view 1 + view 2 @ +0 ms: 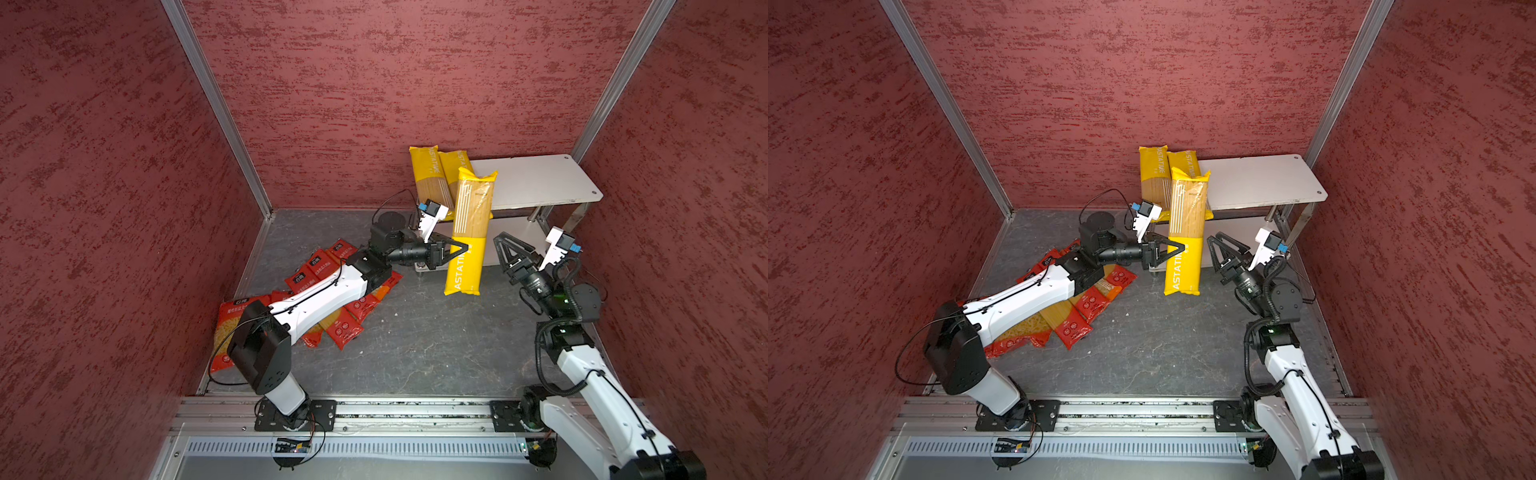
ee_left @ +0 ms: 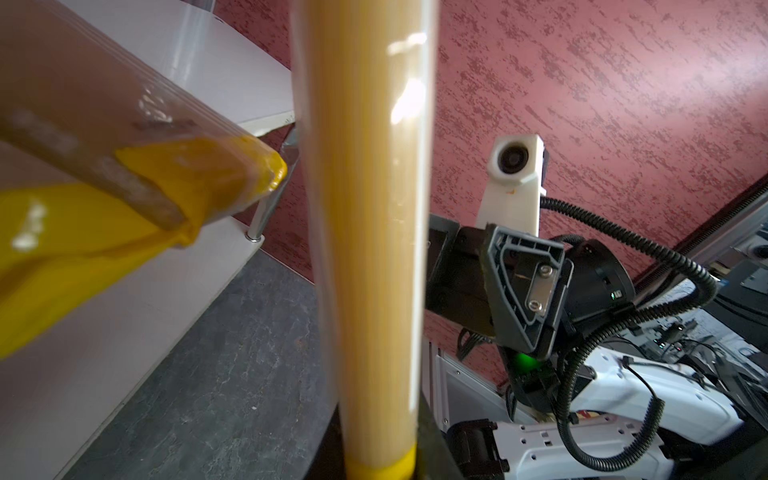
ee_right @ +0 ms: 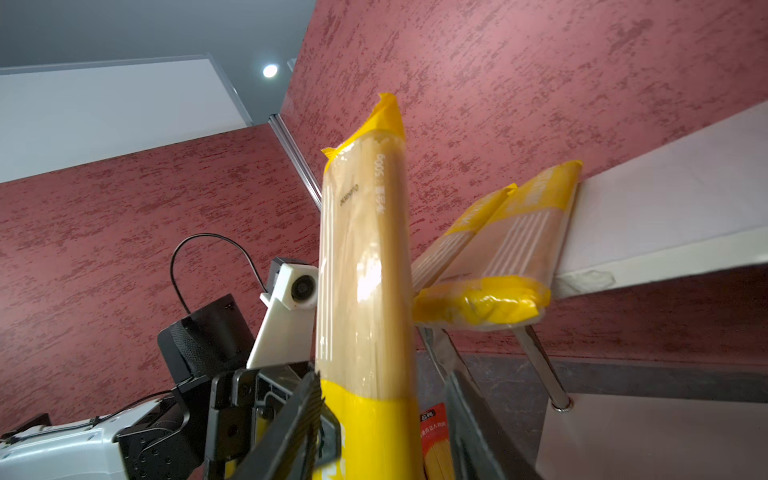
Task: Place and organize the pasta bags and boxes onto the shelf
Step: 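Raise the pack onto the upper shelf beside the other packs with both grippers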
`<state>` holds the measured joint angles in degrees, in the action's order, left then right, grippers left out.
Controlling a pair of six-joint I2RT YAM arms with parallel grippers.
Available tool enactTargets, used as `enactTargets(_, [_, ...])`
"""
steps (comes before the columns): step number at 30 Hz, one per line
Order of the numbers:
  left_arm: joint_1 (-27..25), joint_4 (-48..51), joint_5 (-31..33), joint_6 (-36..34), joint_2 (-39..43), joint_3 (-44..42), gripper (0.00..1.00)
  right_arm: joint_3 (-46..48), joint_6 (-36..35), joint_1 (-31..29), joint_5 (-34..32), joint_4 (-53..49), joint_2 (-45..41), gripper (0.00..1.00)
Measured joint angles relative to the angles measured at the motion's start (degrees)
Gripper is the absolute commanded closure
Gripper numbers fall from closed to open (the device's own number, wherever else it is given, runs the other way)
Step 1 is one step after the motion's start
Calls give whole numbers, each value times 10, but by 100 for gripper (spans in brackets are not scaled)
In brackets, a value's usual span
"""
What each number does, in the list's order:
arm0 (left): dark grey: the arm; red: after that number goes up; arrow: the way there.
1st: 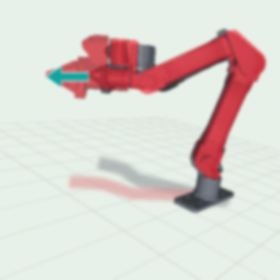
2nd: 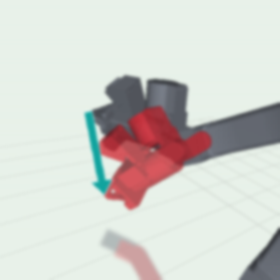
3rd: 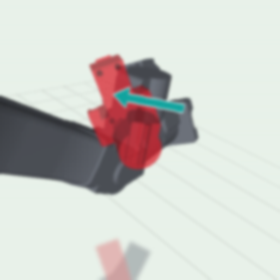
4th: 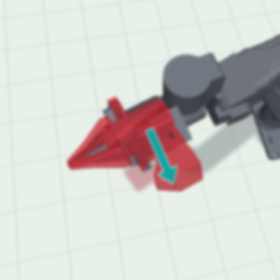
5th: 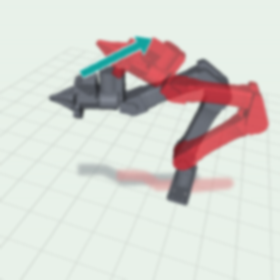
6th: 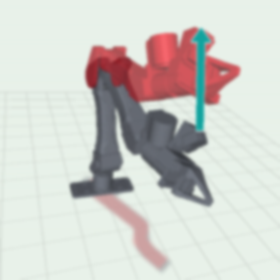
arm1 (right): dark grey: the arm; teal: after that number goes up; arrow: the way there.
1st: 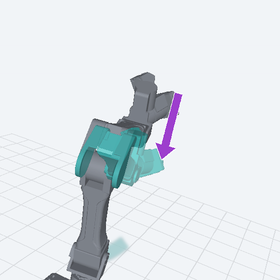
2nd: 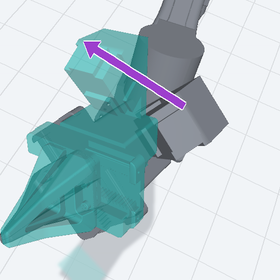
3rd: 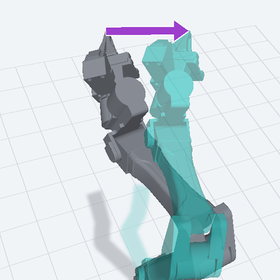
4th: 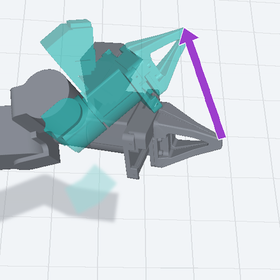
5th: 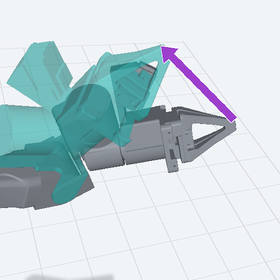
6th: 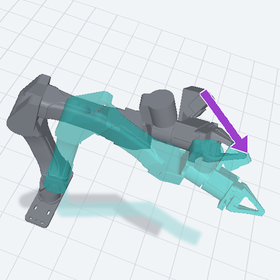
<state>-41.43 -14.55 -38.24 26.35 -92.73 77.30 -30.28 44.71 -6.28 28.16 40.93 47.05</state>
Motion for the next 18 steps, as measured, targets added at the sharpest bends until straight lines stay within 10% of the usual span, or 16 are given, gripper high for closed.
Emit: enactTargets(18, [-8, -103, 187, 60, -36, 130, 100, 95, 145, -24, -51, 45, -19, 33])
